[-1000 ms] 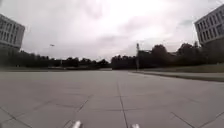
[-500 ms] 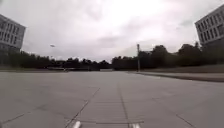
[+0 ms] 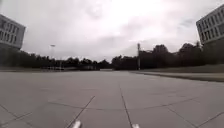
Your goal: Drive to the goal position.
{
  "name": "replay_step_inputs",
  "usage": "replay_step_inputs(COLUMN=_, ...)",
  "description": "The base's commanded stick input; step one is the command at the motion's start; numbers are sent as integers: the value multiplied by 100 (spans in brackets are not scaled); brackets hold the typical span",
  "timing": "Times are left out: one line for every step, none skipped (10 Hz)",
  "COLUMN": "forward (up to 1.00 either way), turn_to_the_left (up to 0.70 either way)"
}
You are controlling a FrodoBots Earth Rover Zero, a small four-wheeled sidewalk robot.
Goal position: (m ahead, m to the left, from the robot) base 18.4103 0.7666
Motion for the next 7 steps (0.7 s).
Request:
replay_step_inputs(forward=70, turn_to_the_left=0)
replay_step_inputs(forward=70, turn_to_the_left=0)
replay_step_inputs(forward=70, turn_to_the_left=0)
replay_step_inputs(forward=70, turn_to_the_left=0)
replay_step_inputs(forward=70, turn_to_the_left=0)
replay_step_inputs(forward=70, turn_to_the_left=0)
replay_step_inputs(forward=70, turn_to_the_left=0)
